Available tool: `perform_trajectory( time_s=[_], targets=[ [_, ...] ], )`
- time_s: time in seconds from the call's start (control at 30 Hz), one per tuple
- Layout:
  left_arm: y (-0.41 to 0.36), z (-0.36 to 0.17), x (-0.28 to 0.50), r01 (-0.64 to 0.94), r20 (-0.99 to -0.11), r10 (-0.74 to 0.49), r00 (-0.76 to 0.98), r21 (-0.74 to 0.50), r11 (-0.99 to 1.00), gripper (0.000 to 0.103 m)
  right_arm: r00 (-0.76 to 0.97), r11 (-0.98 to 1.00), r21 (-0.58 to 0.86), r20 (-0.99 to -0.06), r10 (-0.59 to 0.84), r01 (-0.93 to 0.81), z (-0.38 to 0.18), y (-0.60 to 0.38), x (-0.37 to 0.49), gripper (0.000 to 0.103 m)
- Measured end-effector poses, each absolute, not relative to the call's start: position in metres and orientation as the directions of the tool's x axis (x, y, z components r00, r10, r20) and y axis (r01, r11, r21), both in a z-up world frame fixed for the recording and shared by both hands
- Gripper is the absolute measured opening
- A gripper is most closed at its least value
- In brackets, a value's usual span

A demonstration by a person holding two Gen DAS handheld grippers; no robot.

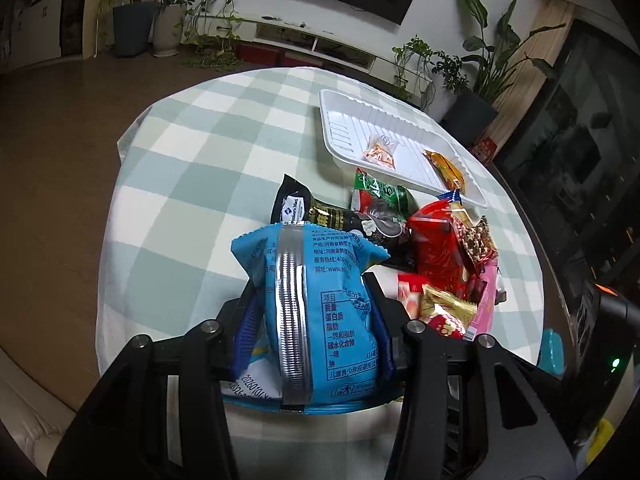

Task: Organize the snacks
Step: 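Carry both packets into the white tray and release them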

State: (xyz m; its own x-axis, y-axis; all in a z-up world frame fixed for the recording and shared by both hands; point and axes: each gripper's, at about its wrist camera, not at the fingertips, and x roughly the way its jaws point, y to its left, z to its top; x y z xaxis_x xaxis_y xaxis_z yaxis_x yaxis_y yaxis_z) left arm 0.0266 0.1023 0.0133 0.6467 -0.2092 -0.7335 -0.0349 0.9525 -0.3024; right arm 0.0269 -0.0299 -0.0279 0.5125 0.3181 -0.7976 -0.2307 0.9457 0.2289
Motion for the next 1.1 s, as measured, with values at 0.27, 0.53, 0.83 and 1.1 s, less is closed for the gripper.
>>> perform_trajectory(
  time_s=[0.27,0.53,0.83,1.1],
  targets=[
    [0.100,0.012,0.028,-0.022,-0.731,-0.223,0.645,-0.310,0.951,0.045,0.533,0.947,0.240,-0.783,0.320,-0.215,-0.028,-0.045,0.027,0.028],
    [0.091,0.008,0.031,0.007,-0.749,-0.233,0.621,-0.292,0.957,0.045,0.552,0.913,0.336,-0.727,0.408,-0.231,-0.014,-0.066,0.013,0.026],
    [0.078,0.007,0.029,0.071,-0.751,-0.258,0.608,-0.272,0.960,0.045,0.566,0.903,0.378,-0.707,0.424,-0.204,-0.009,-0.091,0.003,0.026],
    [0.072,0.008,0.029,0.117,-0.741,-0.289,0.606,-0.276,0.954,0.045,0.598,0.892,0.425,-0.679,0.425,-0.152,0.002,-0.125,0.002,0.026]
  ],
)
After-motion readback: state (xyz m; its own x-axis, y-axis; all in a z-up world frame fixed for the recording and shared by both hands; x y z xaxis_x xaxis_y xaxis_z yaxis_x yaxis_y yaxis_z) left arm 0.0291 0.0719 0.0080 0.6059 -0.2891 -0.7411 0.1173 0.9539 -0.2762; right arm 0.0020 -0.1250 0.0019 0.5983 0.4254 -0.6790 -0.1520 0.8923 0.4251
